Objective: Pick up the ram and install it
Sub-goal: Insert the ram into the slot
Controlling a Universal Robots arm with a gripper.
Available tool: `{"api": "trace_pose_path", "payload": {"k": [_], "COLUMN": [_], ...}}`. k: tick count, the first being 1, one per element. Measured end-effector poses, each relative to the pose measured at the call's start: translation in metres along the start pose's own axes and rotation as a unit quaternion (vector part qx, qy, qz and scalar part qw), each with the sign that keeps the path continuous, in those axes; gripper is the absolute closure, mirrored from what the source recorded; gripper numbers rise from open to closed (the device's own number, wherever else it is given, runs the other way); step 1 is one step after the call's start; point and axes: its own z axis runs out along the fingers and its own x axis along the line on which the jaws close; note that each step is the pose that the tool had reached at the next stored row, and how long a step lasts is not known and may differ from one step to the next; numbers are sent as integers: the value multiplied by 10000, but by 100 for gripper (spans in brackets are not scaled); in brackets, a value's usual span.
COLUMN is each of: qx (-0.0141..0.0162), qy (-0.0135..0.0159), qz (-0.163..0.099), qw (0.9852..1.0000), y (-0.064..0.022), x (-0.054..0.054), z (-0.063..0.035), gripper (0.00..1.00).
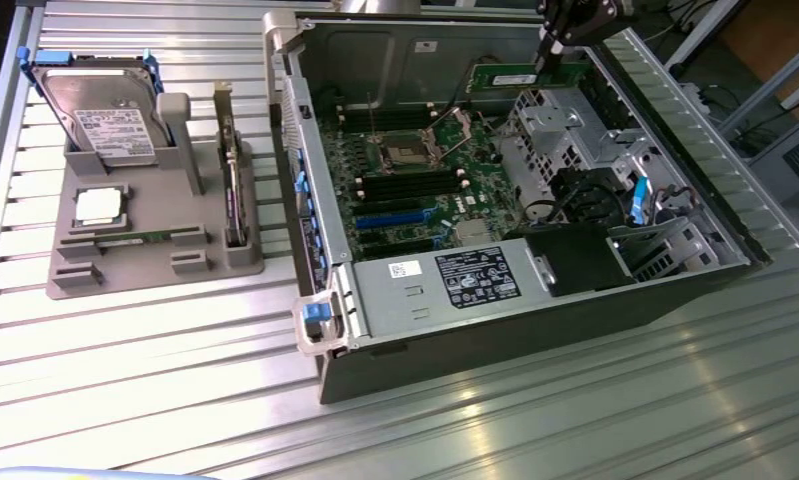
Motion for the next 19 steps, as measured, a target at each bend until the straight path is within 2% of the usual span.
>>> {"api": "trace_pose_path", "payload": {"k": [19], "qx": [0], "qy": [0], "qz": [0], "qw": [10000], "y": [52], "x": [-5], "z": [49], "gripper": [88]}}
